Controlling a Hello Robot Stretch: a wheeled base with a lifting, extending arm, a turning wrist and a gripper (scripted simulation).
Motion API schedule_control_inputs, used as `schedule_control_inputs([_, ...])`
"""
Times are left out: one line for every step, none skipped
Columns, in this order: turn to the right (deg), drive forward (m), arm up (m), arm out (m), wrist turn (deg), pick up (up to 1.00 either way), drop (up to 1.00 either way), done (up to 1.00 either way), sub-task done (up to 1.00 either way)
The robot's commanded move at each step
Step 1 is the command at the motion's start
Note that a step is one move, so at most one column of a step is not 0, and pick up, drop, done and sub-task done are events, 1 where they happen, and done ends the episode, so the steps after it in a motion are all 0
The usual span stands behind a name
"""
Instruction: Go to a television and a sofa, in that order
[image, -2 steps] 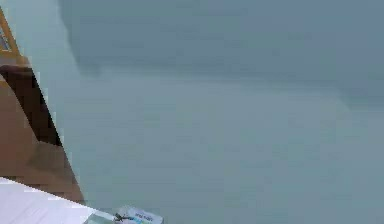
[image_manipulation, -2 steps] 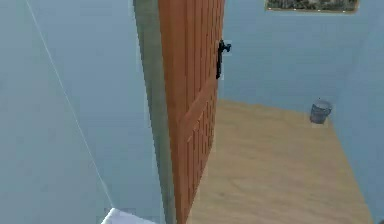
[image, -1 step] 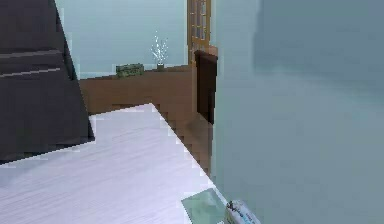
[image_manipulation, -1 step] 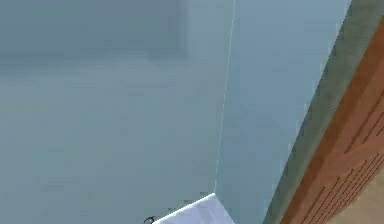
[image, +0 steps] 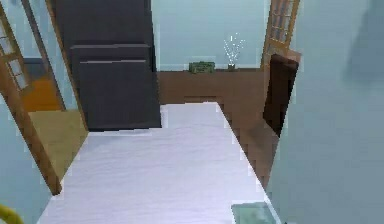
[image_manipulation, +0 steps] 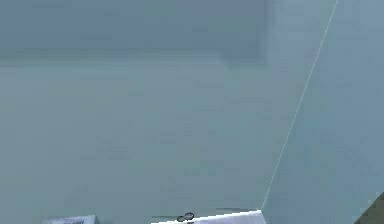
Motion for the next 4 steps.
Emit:
schedule_control_inputs([-3.0, 0.0, 0.0, 0.0, 0.0, 0.0, 0.0, 0.0, 0.0])
schedule_control_inputs([0.0, 0.75, 0.0, 0.0, 0.0, 0.0, 0.0, 0.0, 0.0])
schedule_control_inputs([-30.0, 0.0, 0.0, 0.0, 0.0, 0.0, 0.0, 0.0, 0.0])
schedule_control_inputs([0.0, 1.0, 0.0, 0.0, 0.0, 0.0, 0.0, 0.0, 0.0])
